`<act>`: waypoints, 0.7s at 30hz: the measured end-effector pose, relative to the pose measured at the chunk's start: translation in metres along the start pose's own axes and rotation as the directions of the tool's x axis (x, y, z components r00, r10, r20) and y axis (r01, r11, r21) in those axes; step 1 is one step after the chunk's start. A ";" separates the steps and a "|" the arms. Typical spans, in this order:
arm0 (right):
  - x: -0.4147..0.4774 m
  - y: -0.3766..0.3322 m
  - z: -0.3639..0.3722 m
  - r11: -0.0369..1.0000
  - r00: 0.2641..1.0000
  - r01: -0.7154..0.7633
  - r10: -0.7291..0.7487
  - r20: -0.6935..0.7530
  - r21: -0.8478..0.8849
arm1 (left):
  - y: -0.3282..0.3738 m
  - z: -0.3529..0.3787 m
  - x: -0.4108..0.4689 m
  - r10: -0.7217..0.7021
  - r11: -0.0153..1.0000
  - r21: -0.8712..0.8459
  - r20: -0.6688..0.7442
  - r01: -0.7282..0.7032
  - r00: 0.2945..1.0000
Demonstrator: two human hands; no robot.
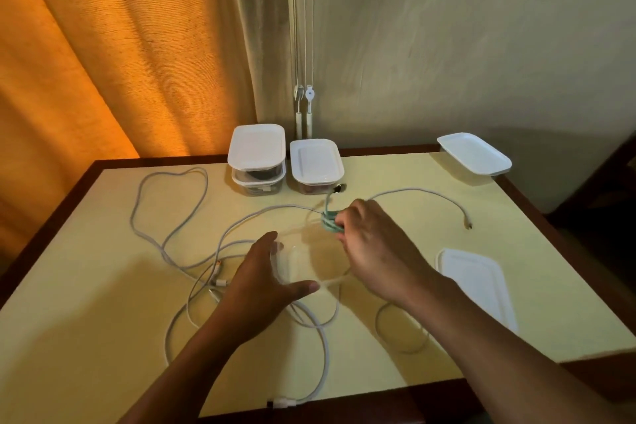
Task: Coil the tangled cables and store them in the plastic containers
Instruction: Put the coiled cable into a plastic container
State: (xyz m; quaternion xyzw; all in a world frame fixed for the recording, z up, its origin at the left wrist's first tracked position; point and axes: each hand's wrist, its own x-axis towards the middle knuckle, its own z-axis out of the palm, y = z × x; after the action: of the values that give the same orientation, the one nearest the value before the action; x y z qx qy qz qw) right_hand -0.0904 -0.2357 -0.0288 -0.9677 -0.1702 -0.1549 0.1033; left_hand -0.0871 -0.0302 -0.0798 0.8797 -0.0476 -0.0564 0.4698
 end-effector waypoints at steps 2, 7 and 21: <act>-0.004 -0.010 0.011 0.997 0.997 0.041 -0.036 0.075 -0.070 | 0.002 -0.002 -0.001 -0.003 1.000 0.013 0.000 0.003 1.000; -0.003 -0.016 0.022 0.983 0.965 0.178 -0.164 0.202 -0.050 | 0.005 -0.005 -0.002 0.042 0.996 0.074 0.022 -0.044 0.999; 0.025 0.006 -0.001 0.948 0.792 -0.166 -0.037 0.609 0.273 | 0.003 -0.010 0.000 0.211 0.963 0.173 -0.018 -0.205 0.977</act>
State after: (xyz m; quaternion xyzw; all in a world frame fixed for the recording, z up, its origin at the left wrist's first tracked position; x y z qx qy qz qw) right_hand -0.0664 -0.2340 -0.0206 -0.9424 -0.1830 0.1958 0.2002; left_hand -0.0855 -0.0236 -0.0722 0.9076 -0.1357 0.0136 0.3972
